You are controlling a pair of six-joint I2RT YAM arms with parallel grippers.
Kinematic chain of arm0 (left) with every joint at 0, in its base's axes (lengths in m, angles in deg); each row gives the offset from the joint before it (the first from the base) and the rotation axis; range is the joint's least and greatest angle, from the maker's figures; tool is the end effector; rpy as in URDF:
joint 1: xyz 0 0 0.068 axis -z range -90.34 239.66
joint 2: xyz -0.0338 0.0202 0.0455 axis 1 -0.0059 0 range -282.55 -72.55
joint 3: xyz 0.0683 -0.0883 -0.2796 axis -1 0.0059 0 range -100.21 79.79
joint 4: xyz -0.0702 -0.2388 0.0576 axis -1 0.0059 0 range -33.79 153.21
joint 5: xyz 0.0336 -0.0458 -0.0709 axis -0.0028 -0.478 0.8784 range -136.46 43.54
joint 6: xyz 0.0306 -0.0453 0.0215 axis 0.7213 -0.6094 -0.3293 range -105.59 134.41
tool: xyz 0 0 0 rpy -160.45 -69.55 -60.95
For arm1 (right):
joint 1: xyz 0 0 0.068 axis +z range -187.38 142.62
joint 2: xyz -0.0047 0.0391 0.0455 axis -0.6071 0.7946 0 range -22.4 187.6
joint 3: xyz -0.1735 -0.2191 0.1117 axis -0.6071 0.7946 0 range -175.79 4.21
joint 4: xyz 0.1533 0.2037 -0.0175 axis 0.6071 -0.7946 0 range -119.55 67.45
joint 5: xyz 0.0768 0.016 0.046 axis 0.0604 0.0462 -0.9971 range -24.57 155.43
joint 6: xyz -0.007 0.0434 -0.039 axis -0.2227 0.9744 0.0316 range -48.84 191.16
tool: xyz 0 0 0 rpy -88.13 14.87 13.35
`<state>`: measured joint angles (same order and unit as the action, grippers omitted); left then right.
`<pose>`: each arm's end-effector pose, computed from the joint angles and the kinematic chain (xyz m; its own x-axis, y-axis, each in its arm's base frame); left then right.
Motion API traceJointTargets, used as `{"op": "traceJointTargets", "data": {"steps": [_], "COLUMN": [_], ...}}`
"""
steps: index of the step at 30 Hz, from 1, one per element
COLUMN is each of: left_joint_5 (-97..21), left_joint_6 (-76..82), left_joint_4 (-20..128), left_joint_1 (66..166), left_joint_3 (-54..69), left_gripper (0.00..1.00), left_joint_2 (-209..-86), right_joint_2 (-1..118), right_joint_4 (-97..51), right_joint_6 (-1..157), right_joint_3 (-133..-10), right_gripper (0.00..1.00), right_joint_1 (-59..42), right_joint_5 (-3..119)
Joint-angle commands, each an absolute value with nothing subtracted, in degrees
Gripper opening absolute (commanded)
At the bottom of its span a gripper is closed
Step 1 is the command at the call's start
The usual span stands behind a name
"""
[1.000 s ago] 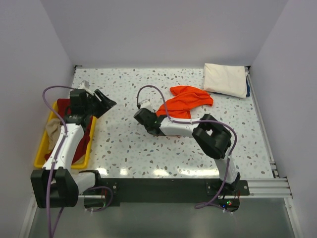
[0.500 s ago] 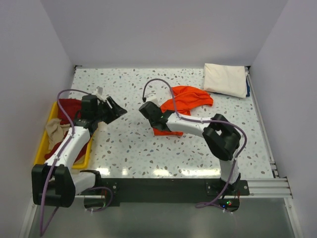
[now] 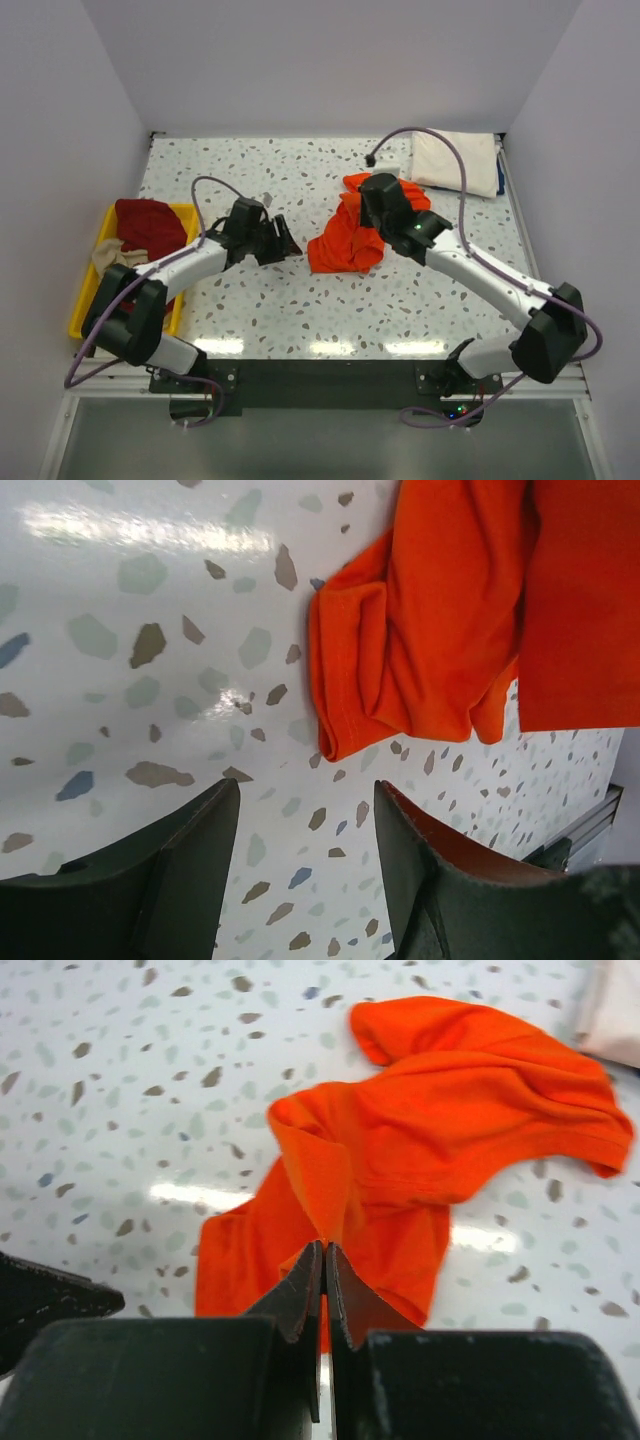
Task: Fold and stack the t-shirts
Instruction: Flatten the tshirt out
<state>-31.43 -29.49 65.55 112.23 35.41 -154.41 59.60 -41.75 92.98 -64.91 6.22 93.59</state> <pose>0.2573 -0.1188 0.2222 -0.8558 -0.3696 -0.3619 -0.0818 0.7876 -0.6108 0.2455 0.2060 0.3497 -0.4755 -0.0001 -0.8797 -0.1526 0.9848 0.0824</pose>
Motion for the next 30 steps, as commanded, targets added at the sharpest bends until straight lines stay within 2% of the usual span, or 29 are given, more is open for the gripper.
{"op": "traceJointTargets", "data": {"steps": [1, 9, 13, 16, 17, 20, 30], "left_joint_5": [-34.3, -38.8, -40.9, -42.9, -44.0, -49.7, -50.7], "left_joint_6": [-29.7, -30.9, -31.2, -31.3, -31.1, -29.6, -23.6], "left_joint_4": [62.5, 62.5, 63.6, 65.0, 67.2, 72.4, 78.6], "left_joint_1": [117.8, 125.2, 126.7, 126.8, 126.9, 125.8, 109.5], "left_joint_3": [31.4, 24.2, 20.3, 17.3, 16.3, 12.2, 12.2], "left_gripper": [0.61, 0.61, 0.55, 0.31, 0.14, 0.00, 0.00], "left_joint_2": [-159.1, -170.6, -176.2, -177.9, -177.9, -176.4, -158.1], "right_joint_2": [51.7, 36.9, 34.5, 34.5, 34.7, 36.5, 38.2], "right_joint_4": [-45.0, -52.7, -54.5, -54.5, -54.5, -54.9, -55.1], "right_joint_6": [94.1, 91.5, 90.2, 89.3, 89.1, 88.3, 87.2], "right_joint_3": [-61.5, -60.3, -61.5, -62.8, -63.9, -66.7, -72.6], "right_gripper": [0.00, 0.00, 0.00, 0.00, 0.00, 0.00, 0.00], "right_joint_1": [0.5, -3.8, -4.4, -5.1, -5.3, -6.1, -8.2], "right_joint_5": [94.0, 99.8, 102.4, 103.0, 103.1, 103.4, 103.4]}}
